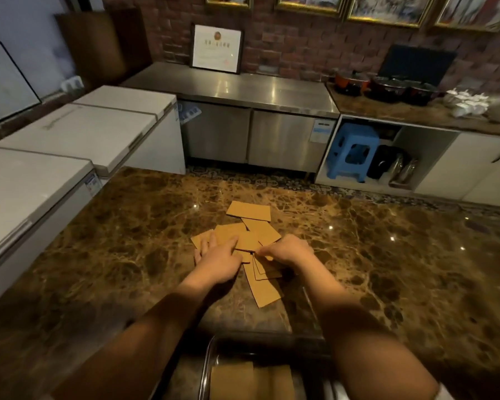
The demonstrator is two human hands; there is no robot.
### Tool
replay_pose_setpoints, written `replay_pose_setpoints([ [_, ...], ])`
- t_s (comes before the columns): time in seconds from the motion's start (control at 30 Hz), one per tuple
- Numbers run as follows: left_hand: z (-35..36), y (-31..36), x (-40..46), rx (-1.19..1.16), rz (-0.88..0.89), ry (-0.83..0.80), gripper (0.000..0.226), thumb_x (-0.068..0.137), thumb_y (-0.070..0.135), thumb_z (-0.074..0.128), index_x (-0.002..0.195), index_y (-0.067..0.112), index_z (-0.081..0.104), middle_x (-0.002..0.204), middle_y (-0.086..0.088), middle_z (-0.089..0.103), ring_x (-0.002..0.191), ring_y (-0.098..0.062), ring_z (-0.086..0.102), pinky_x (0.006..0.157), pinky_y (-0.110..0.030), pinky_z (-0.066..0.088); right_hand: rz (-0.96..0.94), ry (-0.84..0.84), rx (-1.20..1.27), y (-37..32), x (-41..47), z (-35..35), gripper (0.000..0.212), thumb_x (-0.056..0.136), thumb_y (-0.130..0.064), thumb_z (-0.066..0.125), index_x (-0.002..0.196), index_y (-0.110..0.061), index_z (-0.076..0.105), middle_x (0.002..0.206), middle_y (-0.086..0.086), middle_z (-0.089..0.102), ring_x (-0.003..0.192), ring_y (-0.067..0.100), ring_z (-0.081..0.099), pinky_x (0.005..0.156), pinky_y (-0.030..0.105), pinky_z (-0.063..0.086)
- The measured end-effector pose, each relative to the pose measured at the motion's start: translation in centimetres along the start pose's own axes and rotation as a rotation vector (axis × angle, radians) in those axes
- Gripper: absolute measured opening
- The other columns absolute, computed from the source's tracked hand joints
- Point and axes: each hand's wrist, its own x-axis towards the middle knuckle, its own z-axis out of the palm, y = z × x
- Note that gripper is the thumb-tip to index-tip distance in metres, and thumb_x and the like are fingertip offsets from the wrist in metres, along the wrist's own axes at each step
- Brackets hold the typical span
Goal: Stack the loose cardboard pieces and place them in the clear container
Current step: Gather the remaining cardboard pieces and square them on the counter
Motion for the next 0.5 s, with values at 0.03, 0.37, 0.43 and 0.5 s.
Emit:
replay_pose_setpoints([
  [0.03, 0.5, 0.3, 0.2, 0.038, -0.011, -0.041, 0.062, 0.099, 0.048, 0.039, 0.156, 0.044, 0.015, 0.167, -0.014, -0.012, 0.151, -0.038, -0.015, 0.119, -0.055, -0.009, 0.006, 0.015, -0.072, -0.5, 0.3, 0.4, 0.095, 0.067, -0.071, 0.074, 0.135, -0.009, 0.054, 0.141, 0.014, 0.055, 0.131, 0.036, 0.047, 0.106, 0.043, 0.042],
  [0.37, 2.1, 0.5, -0.9, 0.04, -0.06, -0.004, 0.061, 0.101, 0.044, 0.031, 0.155, 0.047, 0.003, 0.165, -0.01, -0.023, 0.15, -0.032, -0.023, 0.119, -0.048, -0.014, -0.015, -0.29, 0.25, -1.0, -0.5, 0.6, 0.027, 0.09, -0.021, 0.073, 0.077, -0.014, 0.051, 0.076, 0.008, 0.057, 0.067, 0.023, 0.056, 0.055, 0.03, 0.053],
  [0.43, 1.7, 0.6, -1.3, 0.022, -0.084, -0.027, 0.062, 0.1, 0.046, 0.032, 0.156, 0.047, 0.005, 0.166, -0.01, -0.021, 0.151, -0.033, -0.021, 0.119, -0.051, -0.011, -0.007, -0.307, 0.331, 0.5, -1.6, -0.9, 0.017, 0.092, -0.013, 0.07, 0.08, -0.015, 0.058, 0.077, 0.007, 0.061, 0.068, 0.021, 0.06, 0.054, 0.031, 0.054],
  [0.5, 1.3, 0.8, -2.1, -0.014, -0.105, -0.021, 0.062, 0.098, 0.052, 0.033, 0.155, 0.048, 0.009, 0.166, -0.01, -0.018, 0.15, -0.035, -0.021, 0.118, -0.056, -0.011, -0.008, -0.307, 0.399, 2.4, -3.0, -2.8, 0.006, 0.092, -0.01, 0.069, 0.091, -0.013, 0.064, 0.078, 0.007, 0.066, 0.064, 0.018, 0.066, 0.052, 0.029, 0.055],
])
